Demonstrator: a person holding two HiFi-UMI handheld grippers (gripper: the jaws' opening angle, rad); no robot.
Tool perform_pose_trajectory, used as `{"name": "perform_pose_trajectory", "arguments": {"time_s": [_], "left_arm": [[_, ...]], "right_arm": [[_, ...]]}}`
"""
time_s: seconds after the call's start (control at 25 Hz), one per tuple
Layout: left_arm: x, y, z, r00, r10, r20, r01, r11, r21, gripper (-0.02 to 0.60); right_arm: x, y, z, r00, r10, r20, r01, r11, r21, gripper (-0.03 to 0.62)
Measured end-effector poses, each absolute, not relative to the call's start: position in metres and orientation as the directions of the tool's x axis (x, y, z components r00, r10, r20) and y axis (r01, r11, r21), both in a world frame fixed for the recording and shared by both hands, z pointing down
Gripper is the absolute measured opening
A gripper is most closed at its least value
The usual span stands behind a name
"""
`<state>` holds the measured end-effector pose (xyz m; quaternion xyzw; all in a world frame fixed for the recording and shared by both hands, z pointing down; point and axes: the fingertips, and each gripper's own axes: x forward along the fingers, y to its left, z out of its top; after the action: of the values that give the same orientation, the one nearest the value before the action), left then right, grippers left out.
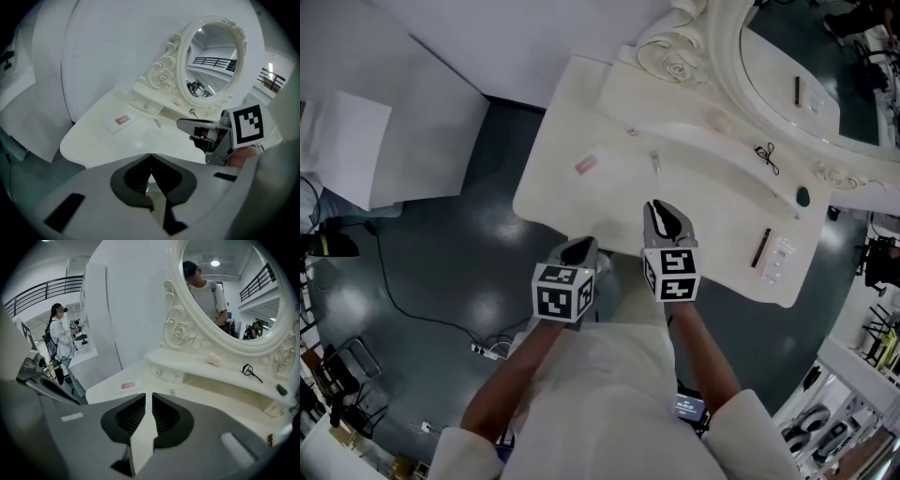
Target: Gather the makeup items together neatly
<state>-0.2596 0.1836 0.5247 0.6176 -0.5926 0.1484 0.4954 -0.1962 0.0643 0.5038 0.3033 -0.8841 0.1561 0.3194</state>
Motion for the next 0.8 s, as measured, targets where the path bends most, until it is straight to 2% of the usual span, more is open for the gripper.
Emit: {"name": "perform_pose_trajectory", "arguments": {"time_s": [0.36, 0.8], "left_arm": [[-0.254, 0.186, 0.537, 0.268, -0.572, 0.775, -0.864, 0.213, 0.456, 0.009], [-0.256, 0.181, 0.540, 0.259, -0.561, 0.786, -0.871, 0.216, 0.441, 0.009]], "right_arm": [[-0.189, 0.038, 0.531, -0.554, -0.461, 0.693, -0.674, 0.737, -0.049, 0.064], [-0.182, 0.010, 0.561, -0.513, -0.460, 0.725, -0.700, 0.713, -0.042, 0.071]]}}
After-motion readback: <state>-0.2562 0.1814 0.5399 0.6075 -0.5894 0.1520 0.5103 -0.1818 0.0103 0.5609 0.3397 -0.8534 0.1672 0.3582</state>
